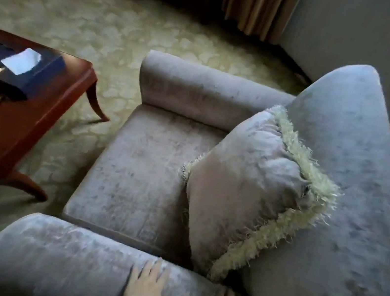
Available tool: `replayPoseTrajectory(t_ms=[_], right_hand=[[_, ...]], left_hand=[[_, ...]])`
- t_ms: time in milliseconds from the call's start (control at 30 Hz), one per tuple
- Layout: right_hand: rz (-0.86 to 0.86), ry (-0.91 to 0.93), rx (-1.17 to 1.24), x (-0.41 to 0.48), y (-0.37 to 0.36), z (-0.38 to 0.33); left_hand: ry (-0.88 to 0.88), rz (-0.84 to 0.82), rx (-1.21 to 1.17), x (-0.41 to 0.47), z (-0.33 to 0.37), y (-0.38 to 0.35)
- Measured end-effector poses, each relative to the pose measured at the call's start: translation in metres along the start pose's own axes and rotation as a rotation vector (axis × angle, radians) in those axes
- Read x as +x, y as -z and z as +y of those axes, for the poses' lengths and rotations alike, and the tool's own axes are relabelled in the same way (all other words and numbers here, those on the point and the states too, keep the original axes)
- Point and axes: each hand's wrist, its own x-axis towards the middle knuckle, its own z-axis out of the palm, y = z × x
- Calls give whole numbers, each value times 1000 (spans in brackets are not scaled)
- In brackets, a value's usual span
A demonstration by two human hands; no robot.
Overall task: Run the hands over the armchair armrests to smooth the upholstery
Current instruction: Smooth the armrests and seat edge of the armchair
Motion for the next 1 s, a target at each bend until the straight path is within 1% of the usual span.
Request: replayPoseTrajectory(t_ms=[33,67,100,167,200,267,333,400,433,467,567,633,700,733,800,833,867,1000], right_hand=[[62,22,19,-2,-4,-6],[145,2,-14,-1,-8,-10],[182,-10,-44,2,-15,-12],[138,15,-10,7,-21,-14],[152,39,7,10,-23,-12],[244,68,10,16,-30,-6],[252,124,38,22,-27,-1],[167,164,104,34,-19,13],[135,148,125,39,-13,19],[157,134,126,43,-11,24],[321,137,74,49,-20,28],[464,154,133,45,-27,28],[563,151,231,40,-26,30],[552,147,230,40,-25,31],[384,115,100,42,-23,30],[319,105,45,43,-21,28],[289,100,26,43,-20,26],[303,109,29,39,-26,28]], left_hand=[[-25,54,33,3,-11,-1],[-30,80,27,7,-21,0],[-49,110,57,12,-25,2],[-66,155,106,16,-28,-1],[-57,177,112,18,-26,-5],[8,237,117,27,-18,-5],[39,228,102,39,2,4],[-32,162,103,48,30,10],[-92,139,94,51,43,10],[-137,135,75,54,54,9],[-154,230,28,63,66,1],[-165,302,28,67,63,-5],[-179,319,29,68,61,-7],[-181,321,39,67,61,-7],[-177,314,54,66,62,-7],[-176,316,54,65,62,-7],[-176,325,55,64,62,-7],[-189,332,55,57,59,-17]])
